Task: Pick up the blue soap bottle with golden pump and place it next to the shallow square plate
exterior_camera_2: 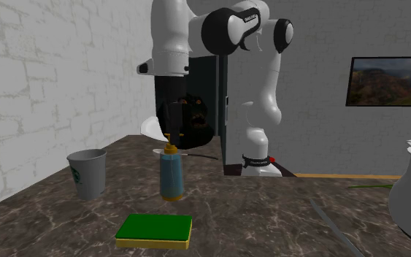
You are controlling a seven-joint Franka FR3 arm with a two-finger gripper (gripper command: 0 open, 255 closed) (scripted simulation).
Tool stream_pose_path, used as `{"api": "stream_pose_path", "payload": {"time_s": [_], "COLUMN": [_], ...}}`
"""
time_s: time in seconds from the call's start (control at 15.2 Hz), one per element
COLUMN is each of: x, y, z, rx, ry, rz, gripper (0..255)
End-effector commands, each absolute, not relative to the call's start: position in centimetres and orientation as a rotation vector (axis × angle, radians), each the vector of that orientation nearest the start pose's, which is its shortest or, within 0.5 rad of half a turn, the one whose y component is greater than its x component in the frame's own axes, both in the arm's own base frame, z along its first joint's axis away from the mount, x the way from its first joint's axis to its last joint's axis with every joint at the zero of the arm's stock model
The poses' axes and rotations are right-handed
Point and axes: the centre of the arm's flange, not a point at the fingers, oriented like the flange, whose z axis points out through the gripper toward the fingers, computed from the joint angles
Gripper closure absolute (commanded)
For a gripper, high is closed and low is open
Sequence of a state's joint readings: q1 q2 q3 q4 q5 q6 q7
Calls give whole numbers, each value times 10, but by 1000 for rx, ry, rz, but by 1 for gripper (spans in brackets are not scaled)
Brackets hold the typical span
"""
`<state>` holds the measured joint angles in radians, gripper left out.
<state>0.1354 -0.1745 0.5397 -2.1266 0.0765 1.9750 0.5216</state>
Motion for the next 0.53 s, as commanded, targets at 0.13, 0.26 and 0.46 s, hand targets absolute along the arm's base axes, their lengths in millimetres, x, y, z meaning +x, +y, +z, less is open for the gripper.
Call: {"api": "stream_pose_path", "payload": {"time_s": [0.13, 0.26, 0.46], "x": [387, 387, 387], "y": [329, 329, 329], "z": [470, 470, 470], "rx": [-3152, -3152, -3152], "ry": [-184, -184, -184], "rz": [-18, -18, -17], "gripper": [0, 0, 255]}}
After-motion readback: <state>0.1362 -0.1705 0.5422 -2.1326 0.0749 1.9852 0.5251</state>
